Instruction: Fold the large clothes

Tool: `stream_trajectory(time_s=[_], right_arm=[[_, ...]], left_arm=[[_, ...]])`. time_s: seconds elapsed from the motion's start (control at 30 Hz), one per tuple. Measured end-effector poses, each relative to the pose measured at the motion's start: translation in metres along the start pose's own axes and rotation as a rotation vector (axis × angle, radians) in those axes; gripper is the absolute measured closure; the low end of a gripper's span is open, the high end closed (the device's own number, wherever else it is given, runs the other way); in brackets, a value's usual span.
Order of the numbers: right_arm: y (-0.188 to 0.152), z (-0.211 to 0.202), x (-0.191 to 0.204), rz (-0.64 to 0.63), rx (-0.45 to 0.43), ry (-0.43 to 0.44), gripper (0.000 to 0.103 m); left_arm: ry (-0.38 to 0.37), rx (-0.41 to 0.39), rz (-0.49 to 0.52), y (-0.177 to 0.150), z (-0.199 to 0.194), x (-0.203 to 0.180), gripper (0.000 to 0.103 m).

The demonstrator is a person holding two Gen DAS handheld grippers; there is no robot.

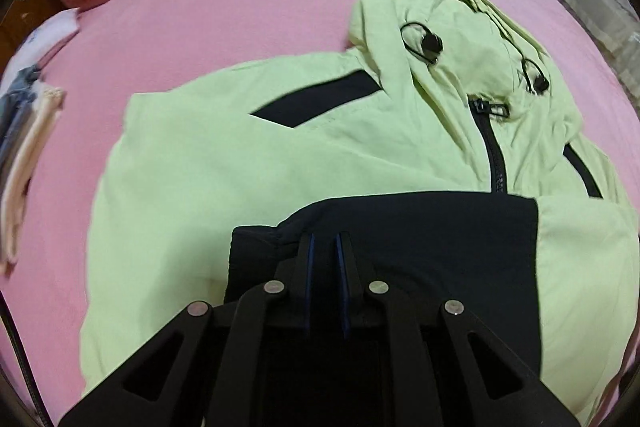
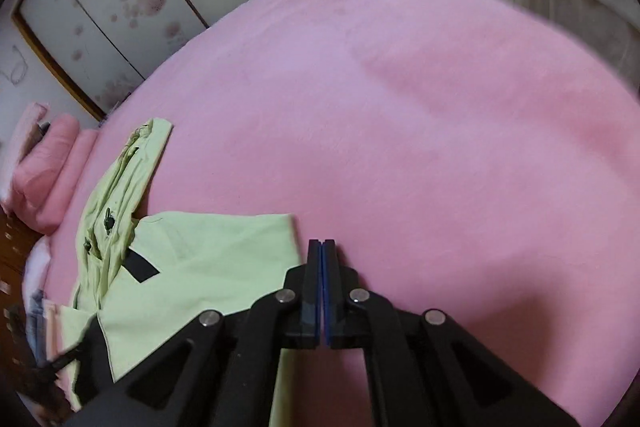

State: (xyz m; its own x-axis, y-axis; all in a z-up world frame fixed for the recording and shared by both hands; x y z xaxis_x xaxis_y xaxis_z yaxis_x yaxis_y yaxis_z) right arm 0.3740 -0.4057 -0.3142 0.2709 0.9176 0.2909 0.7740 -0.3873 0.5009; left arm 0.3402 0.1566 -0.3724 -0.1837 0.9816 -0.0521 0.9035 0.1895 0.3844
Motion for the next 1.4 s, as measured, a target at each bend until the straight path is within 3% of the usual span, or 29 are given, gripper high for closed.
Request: stream_trajectory(time_s=[0.13,0.23,0.3,0.37,0.43,0.53,0.57,0.6,0.73,0.83,0.87,0.9,0.93,0.97,1.0,1.03,1.1,1.2,1.4], right_arm=[[-0.02,-0.035,0.031,-0.005,0.002,0.163,0.103],[-0.062,-0.023,0.086,-0.077,0.121,0.262,0.103],[-0.089,-0.013,0.106,-0.166,0.185,0.284,0.103],[-0.105,-0.006,0.107,-0.208,0.211,0.241,0.103],[-0.104,-0.007,0.093,-0.164,0.184,0.239,0.103],[-0.089,-0.021,0.048,-0.137,0.096,0.035,0.103],[-0.087,-0.024,0.038,-0.129,0.08,0.002,0.103],[-0.084,-0.025,0.026,-0.128,0.077,-0.036,0.103],[-0.084,-0.037,0.016,-0.26,0.073,-0.215,0.102],[-0.091,-0.054,0.028,-0.234,0.062,-0.231,0.102],[-0.093,-0.06,0.035,-0.209,0.066,-0.213,0.101],[-0.098,-0.066,0.044,-0.19,0.075,-0.191,0.1],[-0.104,-0.07,0.054,-0.181,0.088,-0.166,0.095],[-0.11,-0.071,0.064,-0.176,0.1,-0.139,0.089],[-0.117,-0.075,0.075,-0.167,0.114,-0.105,0.071],[-0.124,-0.08,0.083,-0.156,0.126,-0.08,0.046],[-0.143,-0.087,0.098,-0.121,0.167,-0.032,0.019],[-0.174,-0.089,0.12,-0.084,0.272,-0.002,0.018],[-0.224,-0.097,0.16,-0.171,0.463,0.009,0.018]], left_arm=[[-0.097,-0.018,0.002,-0.007,-0.026,-0.033,0.092],[-0.181,0.012,0.027,-0.018,-0.032,-0.062,0.092],[-0.191,0.054,0.042,-0.031,-0.029,-0.076,0.092],[-0.147,0.084,0.081,-0.045,-0.025,-0.08,0.092],[-0.056,0.065,0.128,-0.055,-0.022,-0.07,0.092],[0.082,0.031,0.111,-0.063,-0.02,-0.038,0.092],[0.145,0.025,0.098,-0.066,-0.021,-0.026,0.092],[0.159,0.022,0.088,-0.068,-0.023,-0.019,0.092],[0.101,0.031,0.086,-0.072,-0.03,-0.013,0.091],[0.068,0.07,0.1,-0.071,-0.036,-0.02,0.083],[0.041,0.082,0.089,-0.075,-0.042,-0.02,0.073],[0.02,0.095,0.083,-0.078,-0.052,-0.019,0.054],[0.006,0.109,0.081,-0.079,-0.059,-0.02,0.04],[0.005,0.119,0.079,-0.082,-0.064,-0.021,0.013],[0.009,0.129,0.076,-0.085,-0.069,-0.022,0.003],[0.013,0.153,0.073,-0.091,-0.073,-0.023,0.003],[0.01,0.249,0.072,-0.106,-0.075,-0.026,0.003],[-0.02,0.4,0.06,-0.137,-0.077,-0.027,0.003],[0.008,0.496,0.088,-0.167,-0.089,-0.013,0.003]])
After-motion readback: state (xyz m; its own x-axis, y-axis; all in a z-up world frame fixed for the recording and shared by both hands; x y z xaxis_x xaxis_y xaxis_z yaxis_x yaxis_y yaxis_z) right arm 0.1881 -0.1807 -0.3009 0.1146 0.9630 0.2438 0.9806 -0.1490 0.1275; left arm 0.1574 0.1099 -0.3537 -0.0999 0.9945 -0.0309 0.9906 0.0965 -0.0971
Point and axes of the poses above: each gripper's, at about its wrist camera, not at the fingertips, and z roughly the way its jaws point, x to its left, y to its top, the point moved 6 cm from there along z, roughly the way its jaws point, and after that the axes turned 4 degrees about -y, right-handed, at the moved point
